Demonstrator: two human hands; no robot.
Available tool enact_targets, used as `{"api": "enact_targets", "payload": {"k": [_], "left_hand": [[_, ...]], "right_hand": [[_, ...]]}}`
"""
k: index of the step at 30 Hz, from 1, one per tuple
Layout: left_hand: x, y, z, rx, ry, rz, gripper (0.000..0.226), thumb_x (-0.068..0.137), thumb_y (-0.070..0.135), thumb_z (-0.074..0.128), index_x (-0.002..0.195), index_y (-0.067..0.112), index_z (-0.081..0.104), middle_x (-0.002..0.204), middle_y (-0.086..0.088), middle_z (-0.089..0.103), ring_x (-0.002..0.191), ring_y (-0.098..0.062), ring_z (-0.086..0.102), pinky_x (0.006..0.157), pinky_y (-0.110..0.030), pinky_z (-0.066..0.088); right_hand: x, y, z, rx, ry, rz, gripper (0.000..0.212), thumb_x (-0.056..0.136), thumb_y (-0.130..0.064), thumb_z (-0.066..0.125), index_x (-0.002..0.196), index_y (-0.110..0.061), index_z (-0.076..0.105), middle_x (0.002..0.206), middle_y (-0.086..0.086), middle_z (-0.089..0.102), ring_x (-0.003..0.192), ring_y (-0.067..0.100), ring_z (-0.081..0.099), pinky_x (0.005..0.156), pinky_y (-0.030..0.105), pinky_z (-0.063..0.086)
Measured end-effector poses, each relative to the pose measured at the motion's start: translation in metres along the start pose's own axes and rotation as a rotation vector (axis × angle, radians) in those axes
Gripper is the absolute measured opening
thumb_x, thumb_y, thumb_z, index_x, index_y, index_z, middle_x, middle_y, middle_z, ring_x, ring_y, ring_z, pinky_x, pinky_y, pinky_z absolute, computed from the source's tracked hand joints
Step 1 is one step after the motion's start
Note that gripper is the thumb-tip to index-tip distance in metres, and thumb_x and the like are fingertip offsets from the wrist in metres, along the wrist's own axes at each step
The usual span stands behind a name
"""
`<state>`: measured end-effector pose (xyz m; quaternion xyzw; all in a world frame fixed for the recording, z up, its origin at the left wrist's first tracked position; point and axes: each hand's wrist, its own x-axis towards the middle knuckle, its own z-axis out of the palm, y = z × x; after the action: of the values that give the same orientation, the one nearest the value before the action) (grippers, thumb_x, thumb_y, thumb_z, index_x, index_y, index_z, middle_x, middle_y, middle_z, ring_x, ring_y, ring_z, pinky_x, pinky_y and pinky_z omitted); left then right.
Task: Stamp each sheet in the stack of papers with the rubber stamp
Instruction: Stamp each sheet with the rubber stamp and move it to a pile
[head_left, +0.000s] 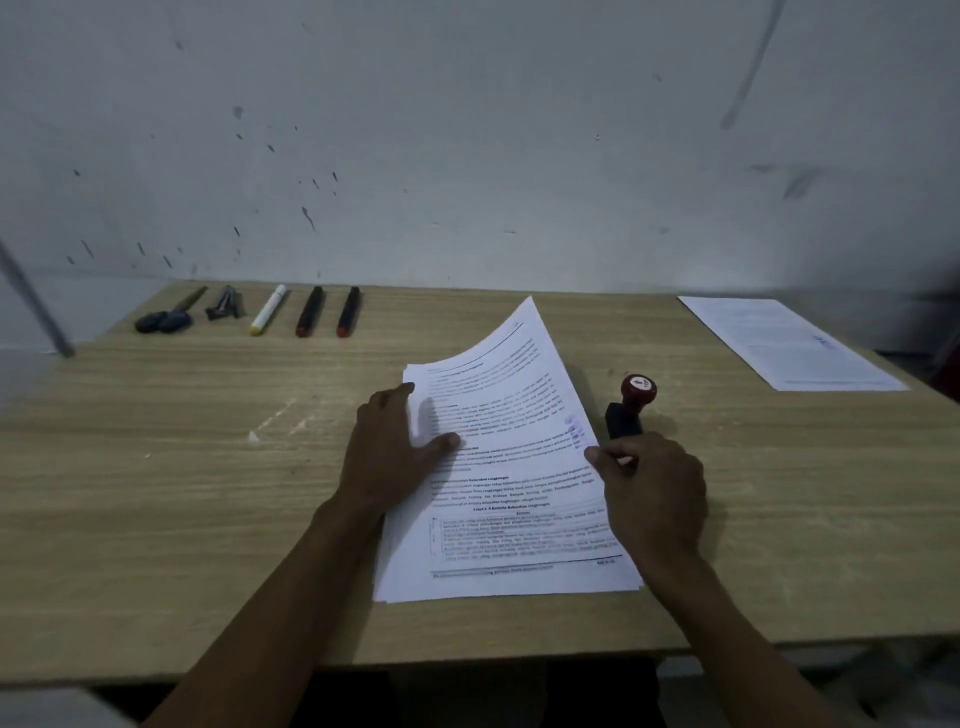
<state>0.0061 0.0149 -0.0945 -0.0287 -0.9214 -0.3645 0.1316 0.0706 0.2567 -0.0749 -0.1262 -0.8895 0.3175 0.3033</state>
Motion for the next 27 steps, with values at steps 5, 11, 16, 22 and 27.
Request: {"api": "enact_targets", "payload": {"k": [5,11,16,22,27], "left_hand": [[0.002,0.0,-0.001,-0.086,0.043,-0.048,0.093,0.069,0.062,0.065,0.141,0.009,0.04,0.137,-0.012,0.05,0.126,-0.03,0.046,0.102,-0.04,0.039],[0.005,0.017,-0.014,-0.547,0.126,-0.24,0.057,0.088,0.028,0.068,0.137,0.007,0.048,0.123,-0.009,0.062,0.117,-0.023,0.058,0.09,-0.03,0.043],[0.014,0.028,-0.035,-0.892,0.13,-0.212,0.015,0.087,0.004,0.067,0.101,0.008,0.071,0.097,-0.012,0.074,0.091,-0.03,0.07,0.081,-0.04,0.056],[0.041,0.07,-0.047,-0.972,0.174,-0.178,0.013,0.08,-0.003,0.071,0.092,0.0,0.071,0.082,-0.007,0.076,0.07,-0.021,0.073,0.06,-0.026,0.057],[0.061,0.126,-0.032,-0.93,0.126,-0.126,0.01,0.076,-0.004,0.075,0.084,0.0,0.072,0.082,-0.011,0.075,0.065,-0.022,0.072,0.056,-0.025,0.056]], "right_hand": [[0.001,0.002,-0.004,0.04,0.013,-0.092,0.015,0.082,-0.02,0.077,0.097,-0.017,0.079,0.089,0.001,0.076,0.077,0.019,0.068,0.069,0.033,0.053],[0.014,-0.007,-0.02,0.391,-0.069,-0.048,0.01,0.086,-0.013,0.073,0.095,-0.011,0.077,0.081,-0.009,0.073,0.073,0.003,0.068,0.068,0.013,0.051],[0.028,-0.014,-0.037,0.655,-0.091,0.058,0.013,0.085,-0.006,0.073,0.082,-0.019,0.075,0.077,-0.011,0.073,0.075,0.0,0.07,0.069,0.017,0.055],[0.059,-0.008,-0.06,0.635,-0.093,0.11,0.015,0.081,-0.009,0.078,0.095,-0.01,0.075,0.078,-0.006,0.075,0.069,0.008,0.073,0.061,0.021,0.057],[0.097,0.015,-0.088,0.459,-0.051,0.09,0.025,0.078,-0.013,0.081,0.101,-0.009,0.072,0.079,-0.011,0.072,0.066,0.003,0.07,0.064,0.022,0.054]]}}
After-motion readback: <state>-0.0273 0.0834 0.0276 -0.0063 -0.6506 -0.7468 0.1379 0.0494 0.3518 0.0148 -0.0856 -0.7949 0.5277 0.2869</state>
